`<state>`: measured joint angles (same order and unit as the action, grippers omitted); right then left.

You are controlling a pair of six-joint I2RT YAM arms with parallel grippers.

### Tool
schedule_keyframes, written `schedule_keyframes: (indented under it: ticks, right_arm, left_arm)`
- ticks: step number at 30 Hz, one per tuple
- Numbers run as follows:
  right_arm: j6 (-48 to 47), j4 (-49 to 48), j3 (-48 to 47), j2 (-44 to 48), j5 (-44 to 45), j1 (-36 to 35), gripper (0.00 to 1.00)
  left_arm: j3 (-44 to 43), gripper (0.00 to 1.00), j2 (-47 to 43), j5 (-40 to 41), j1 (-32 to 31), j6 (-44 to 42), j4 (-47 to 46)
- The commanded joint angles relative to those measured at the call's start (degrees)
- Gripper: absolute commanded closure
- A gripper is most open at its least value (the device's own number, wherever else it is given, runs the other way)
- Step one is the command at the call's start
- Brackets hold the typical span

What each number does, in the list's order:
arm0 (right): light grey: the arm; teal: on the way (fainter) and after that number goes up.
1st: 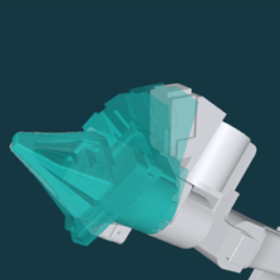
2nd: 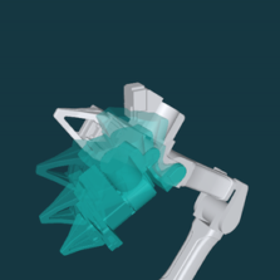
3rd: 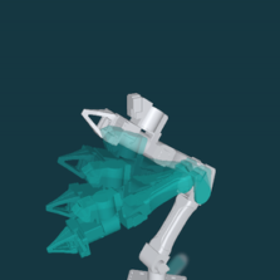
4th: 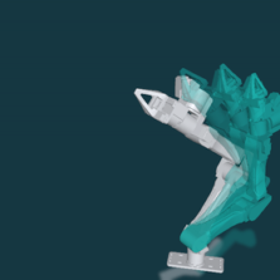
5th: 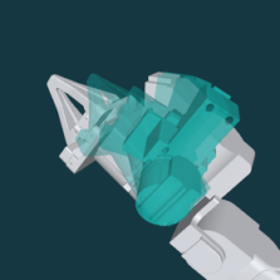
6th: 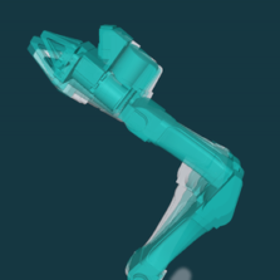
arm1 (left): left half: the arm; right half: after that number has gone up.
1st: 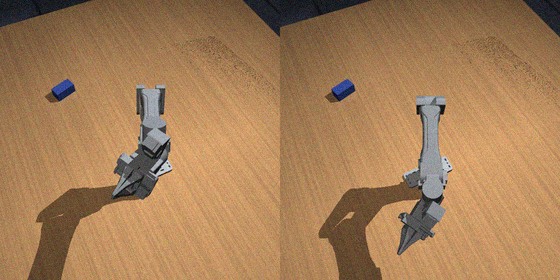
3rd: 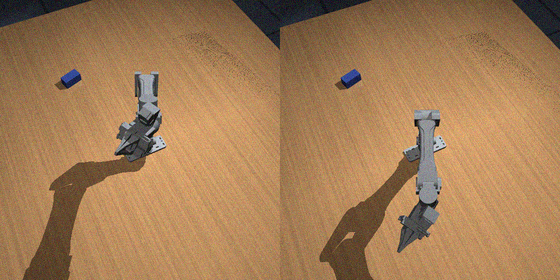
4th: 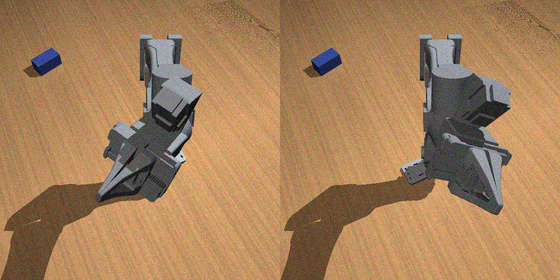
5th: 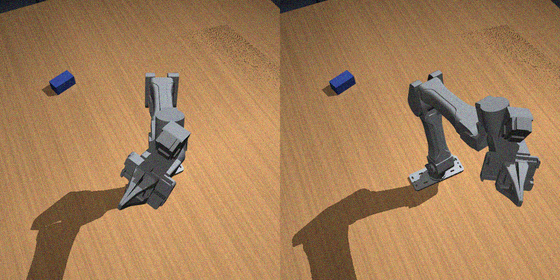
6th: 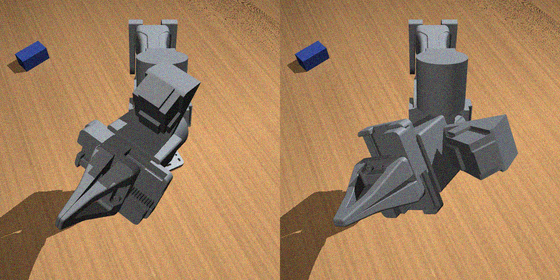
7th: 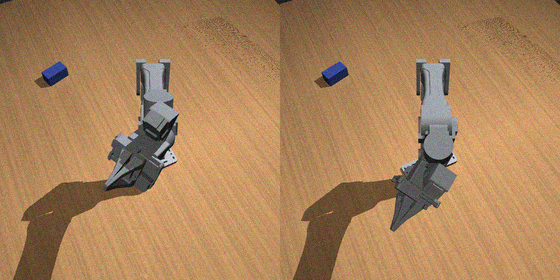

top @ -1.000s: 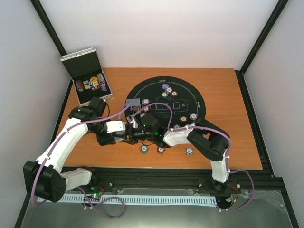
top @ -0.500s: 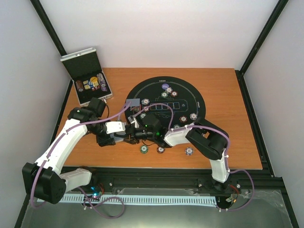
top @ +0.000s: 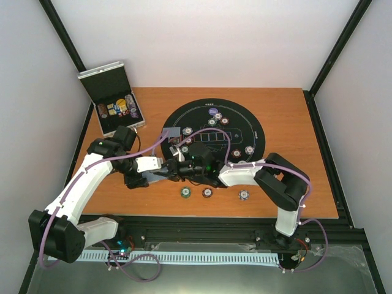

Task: Distribute texas hold em gaming equipment

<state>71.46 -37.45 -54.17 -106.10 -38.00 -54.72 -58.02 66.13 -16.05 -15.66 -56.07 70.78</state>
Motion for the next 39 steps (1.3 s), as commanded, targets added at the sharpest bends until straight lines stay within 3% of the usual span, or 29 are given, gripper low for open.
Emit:
schedule_keyframes:
  ticks: [1,12,19,21,29,39]
  right_arm:
    - [-3.09,5.81,-0.11,3.17,1.03,0.32,0.8]
    - [-7.24,15.45,-0.89,7.6,0.61,1.83,0.84]
    - [-7.03,16.32,-1.37,7.8,-0.43,2.17,0.64]
    - [-6.55,16.14,-1.76,7.37,-0.63,2.17,0.63]
    - [-6.78,18.56,-2.79,8.42,-0.15,2.53,0.95]
    - [-12.49,26.8,-2.59,13.46,-2.68,10.45,0.97]
  left_arm:
    - [-0.78,0.99,-1.26,-0.44,0.01,0.02,-0.44]
    - [-0.52,0.99,-1.26,-0.41,0.02,0.01,-0.64]
    - [-0.16,0.99,-1.27,-0.22,0.02,-0.09,-0.82]
    - [-0.25,0.99,-1.26,-0.21,-0.03,-0.01,-0.82]
    - [0.22,0.99,-1.19,0.24,0.01,-0.13,-1.34]
    - [0.97,0.99,-1.33,0.75,0.02,-0.44,-1.59]
